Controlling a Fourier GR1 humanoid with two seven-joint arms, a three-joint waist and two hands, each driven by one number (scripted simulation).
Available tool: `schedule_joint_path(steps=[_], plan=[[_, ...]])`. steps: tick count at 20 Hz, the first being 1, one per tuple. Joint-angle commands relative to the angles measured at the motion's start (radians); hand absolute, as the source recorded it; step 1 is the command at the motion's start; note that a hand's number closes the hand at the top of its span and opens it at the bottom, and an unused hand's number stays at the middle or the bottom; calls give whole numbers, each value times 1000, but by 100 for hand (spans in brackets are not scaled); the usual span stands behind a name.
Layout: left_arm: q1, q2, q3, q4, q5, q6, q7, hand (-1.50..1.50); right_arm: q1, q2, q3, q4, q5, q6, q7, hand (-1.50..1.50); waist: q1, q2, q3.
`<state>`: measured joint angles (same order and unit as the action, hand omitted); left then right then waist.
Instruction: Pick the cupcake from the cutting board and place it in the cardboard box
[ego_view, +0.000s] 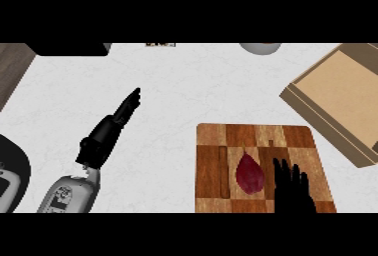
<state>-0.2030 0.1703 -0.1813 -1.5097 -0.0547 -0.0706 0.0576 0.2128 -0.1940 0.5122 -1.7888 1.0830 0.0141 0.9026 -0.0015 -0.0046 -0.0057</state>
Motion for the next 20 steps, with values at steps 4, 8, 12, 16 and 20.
schedule_joint_path(steps=[4,8,12,16,20], plan=[[97,31,17,-122,6,-55,35,0,14,8,-33,107,-12,-59,-72,150,5,3,6],[-7,-34,10,-42,-15,-22,45,0,-20,16,-36,225,10,-104,-126,150,2,5,6],[-19,16,59,-66,13,-71,72,0,-57,-30,-72,162,13,-27,-127,150,4,4,6],[-21,-21,27,-5,-8,-51,28,0,-52,-325,-39,78,-96,3,-557,150,18,7,11],[-26,-21,14,-9,-7,-66,20,0,-85,-471,49,24,-91,12,-820,150,57,5,14]])
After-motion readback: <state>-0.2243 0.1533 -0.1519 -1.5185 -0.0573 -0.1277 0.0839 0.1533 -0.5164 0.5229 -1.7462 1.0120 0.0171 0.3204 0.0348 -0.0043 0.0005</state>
